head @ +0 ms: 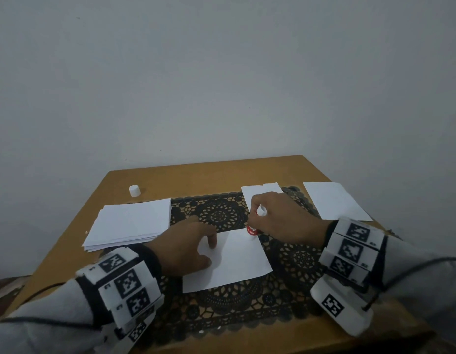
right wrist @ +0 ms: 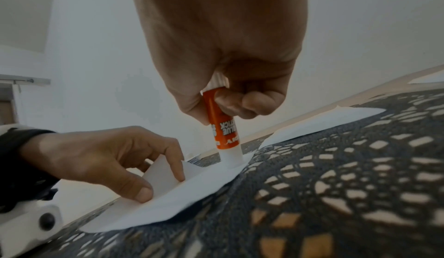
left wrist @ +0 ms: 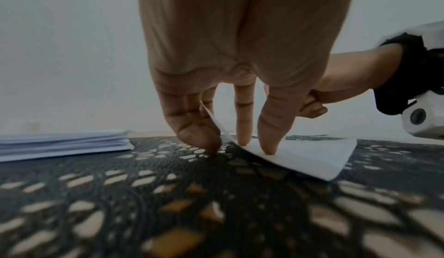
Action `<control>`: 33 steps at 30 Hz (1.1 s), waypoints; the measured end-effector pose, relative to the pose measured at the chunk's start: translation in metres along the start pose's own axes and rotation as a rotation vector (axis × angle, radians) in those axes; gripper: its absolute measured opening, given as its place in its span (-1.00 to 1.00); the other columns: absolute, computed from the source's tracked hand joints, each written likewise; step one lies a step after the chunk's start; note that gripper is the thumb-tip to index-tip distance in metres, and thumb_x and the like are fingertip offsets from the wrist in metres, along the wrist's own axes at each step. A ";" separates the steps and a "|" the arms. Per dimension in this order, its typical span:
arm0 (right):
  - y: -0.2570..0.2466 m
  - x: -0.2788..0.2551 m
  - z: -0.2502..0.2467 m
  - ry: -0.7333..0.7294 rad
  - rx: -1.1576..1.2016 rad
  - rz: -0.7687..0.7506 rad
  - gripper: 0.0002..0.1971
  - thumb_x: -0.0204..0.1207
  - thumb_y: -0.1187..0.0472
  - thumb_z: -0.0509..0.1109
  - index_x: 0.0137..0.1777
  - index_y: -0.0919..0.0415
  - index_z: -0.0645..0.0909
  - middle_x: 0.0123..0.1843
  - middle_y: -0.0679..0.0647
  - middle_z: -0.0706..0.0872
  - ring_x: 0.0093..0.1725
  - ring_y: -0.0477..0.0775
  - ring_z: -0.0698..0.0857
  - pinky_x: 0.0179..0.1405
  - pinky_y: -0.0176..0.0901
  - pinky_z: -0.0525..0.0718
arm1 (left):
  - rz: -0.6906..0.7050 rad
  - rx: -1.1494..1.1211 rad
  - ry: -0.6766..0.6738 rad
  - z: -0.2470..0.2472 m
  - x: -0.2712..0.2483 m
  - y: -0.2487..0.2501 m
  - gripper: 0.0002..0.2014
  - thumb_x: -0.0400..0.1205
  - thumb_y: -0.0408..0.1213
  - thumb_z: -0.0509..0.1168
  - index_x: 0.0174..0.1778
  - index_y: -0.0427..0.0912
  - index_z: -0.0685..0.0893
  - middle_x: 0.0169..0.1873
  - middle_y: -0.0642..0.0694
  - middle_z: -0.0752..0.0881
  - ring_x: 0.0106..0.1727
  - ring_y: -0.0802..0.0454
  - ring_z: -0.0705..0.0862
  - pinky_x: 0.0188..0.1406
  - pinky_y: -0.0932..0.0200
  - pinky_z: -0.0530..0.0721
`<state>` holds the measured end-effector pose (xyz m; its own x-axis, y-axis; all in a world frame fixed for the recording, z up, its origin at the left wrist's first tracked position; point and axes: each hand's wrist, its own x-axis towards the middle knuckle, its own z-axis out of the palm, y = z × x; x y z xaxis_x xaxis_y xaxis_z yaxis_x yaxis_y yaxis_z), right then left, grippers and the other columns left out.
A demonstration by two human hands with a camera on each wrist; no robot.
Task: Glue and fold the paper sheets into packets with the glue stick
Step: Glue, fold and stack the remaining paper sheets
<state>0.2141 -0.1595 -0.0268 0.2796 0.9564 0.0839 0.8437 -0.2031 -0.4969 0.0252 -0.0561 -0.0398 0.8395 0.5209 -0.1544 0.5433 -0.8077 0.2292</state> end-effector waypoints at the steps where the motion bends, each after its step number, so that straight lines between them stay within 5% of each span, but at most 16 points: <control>1: -0.001 -0.002 -0.001 -0.007 -0.007 -0.003 -0.81 0.56 0.07 0.35 -0.10 0.20 0.67 0.01 0.04 0.71 0.00 0.01 0.65 0.08 0.02 0.66 | 0.000 0.008 0.006 0.000 0.000 0.000 -0.70 0.53 -0.06 0.42 0.17 0.11 0.60 0.14 0.06 0.46 0.13 0.09 0.50 0.12 0.25 0.52; 6: -0.009 -0.020 -0.004 -0.081 -0.032 -0.002 -0.80 0.53 0.08 0.38 -0.12 0.22 0.69 0.06 0.07 0.75 0.06 0.03 0.67 0.09 -0.02 0.66 | 0.007 0.028 0.035 0.001 0.002 0.003 -0.70 0.52 -0.06 0.44 0.15 0.12 0.61 0.08 0.06 0.39 0.07 0.10 0.46 0.01 0.28 0.46; 10: -0.011 -0.035 -0.006 -0.176 -0.058 0.002 -0.81 0.50 0.06 0.40 -0.11 0.19 0.71 0.07 0.07 0.76 0.08 0.04 0.68 0.19 0.06 0.66 | 0.012 0.119 0.063 0.003 0.001 0.007 -0.73 0.54 -0.09 0.39 0.16 0.11 0.61 0.13 0.03 0.39 0.24 0.01 0.38 0.23 0.11 0.48; 16: 0.002 -0.042 -0.041 -0.257 0.171 0.010 -0.92 0.53 0.22 0.45 -0.11 0.22 0.62 -0.27 0.14 0.81 -0.39 -0.02 0.74 -0.31 -0.11 0.71 | 0.055 0.205 0.046 0.004 0.002 0.015 -0.77 0.55 -0.21 0.32 0.12 -0.04 0.62 0.12 -0.03 0.51 0.18 -0.01 0.45 0.13 0.11 0.50; 19: 0.010 -0.042 -0.062 -0.208 0.309 0.009 -0.85 0.51 0.25 0.50 0.04 0.15 0.64 -0.14 0.11 0.82 -0.27 0.02 0.76 -0.26 -0.18 0.73 | 0.061 0.171 0.025 0.004 0.003 0.013 -0.79 0.53 -0.26 0.30 0.08 -0.10 0.61 0.10 -0.05 0.55 0.10 -0.02 0.52 0.07 0.12 0.57; 22: 0.017 -0.033 -0.068 -0.177 0.173 -0.056 -0.72 0.60 0.18 0.41 0.30 -0.03 0.61 0.13 -0.15 0.72 0.09 -0.17 0.69 -0.04 -0.44 0.65 | 0.073 0.148 0.023 0.003 0.003 0.012 -0.78 0.53 -0.25 0.31 0.08 -0.07 0.58 0.08 -0.02 0.55 0.05 0.02 0.50 0.02 0.15 0.54; 26: 0.015 -0.010 -0.053 -0.049 0.106 -0.022 -0.89 0.66 0.20 0.32 0.12 0.08 0.64 0.03 0.03 0.74 0.06 0.13 0.68 0.06 0.00 0.65 | 0.093 0.122 0.029 0.003 0.004 0.013 -0.80 0.52 -0.26 0.33 0.05 -0.02 0.58 -0.02 0.06 0.47 -0.02 0.07 0.44 -0.10 0.22 0.45; 33: 0.002 0.054 -0.019 0.060 0.457 0.066 -0.82 0.73 0.26 0.18 0.28 0.21 0.47 -0.06 0.16 0.77 -0.06 0.05 0.76 0.05 0.01 0.70 | 0.113 0.079 0.030 0.003 0.006 0.008 -0.82 0.52 -0.28 0.32 0.02 -0.03 0.59 -0.01 0.05 0.49 0.02 0.06 0.47 -0.04 0.20 0.53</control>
<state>0.2394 -0.1126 -0.0071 0.3635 0.9279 0.0828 0.5388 -0.1369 -0.8313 0.0347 -0.0607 -0.0421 0.8959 0.4322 -0.1029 0.4439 -0.8804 0.1668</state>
